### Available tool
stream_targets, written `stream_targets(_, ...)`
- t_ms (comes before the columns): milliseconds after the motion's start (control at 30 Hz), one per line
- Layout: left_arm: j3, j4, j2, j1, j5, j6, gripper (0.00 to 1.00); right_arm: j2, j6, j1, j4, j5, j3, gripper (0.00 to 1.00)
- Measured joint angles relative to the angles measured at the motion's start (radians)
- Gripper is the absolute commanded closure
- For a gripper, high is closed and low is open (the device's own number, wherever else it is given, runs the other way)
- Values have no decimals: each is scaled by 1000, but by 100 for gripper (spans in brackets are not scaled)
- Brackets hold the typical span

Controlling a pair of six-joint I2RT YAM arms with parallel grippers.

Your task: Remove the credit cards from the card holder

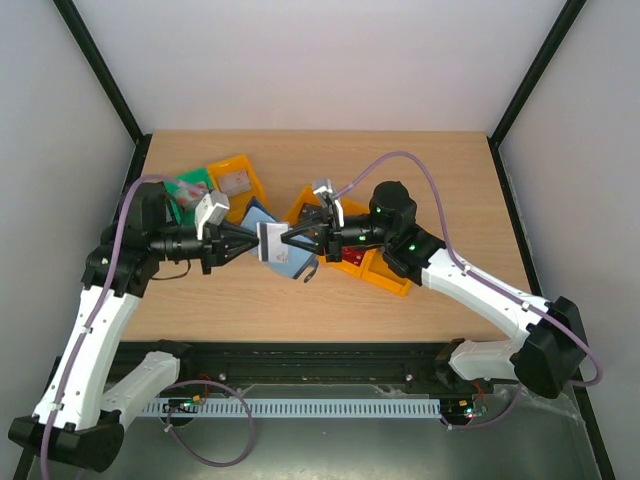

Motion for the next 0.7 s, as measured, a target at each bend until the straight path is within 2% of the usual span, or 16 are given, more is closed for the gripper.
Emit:
stream_targets(67, -22, 5, -20, 0, -45, 10, 83, 0, 10, 0, 3, -4, 0, 98)
stream_targets(267, -37, 5, -21, -11, -109, 18, 79, -1, 33, -2, 29, -20, -1, 98)
stream_targets(333, -37, 5, -10, -19, -116, 18, 75, -1, 39, -2, 30, -23, -1, 98)
stream_targets(467, -29, -14, 2, -26, -94, 43, 58, -1, 39, -2, 30, -24, -1, 98)
stream_targets(533, -3, -69, 9, -24, -63, 111, 55, -1, 27, -3, 23, -24, -1, 98)
stream_targets(700, 71, -226, 12, 0, -6, 318, 55, -3, -25, -4, -42, -32, 19, 98)
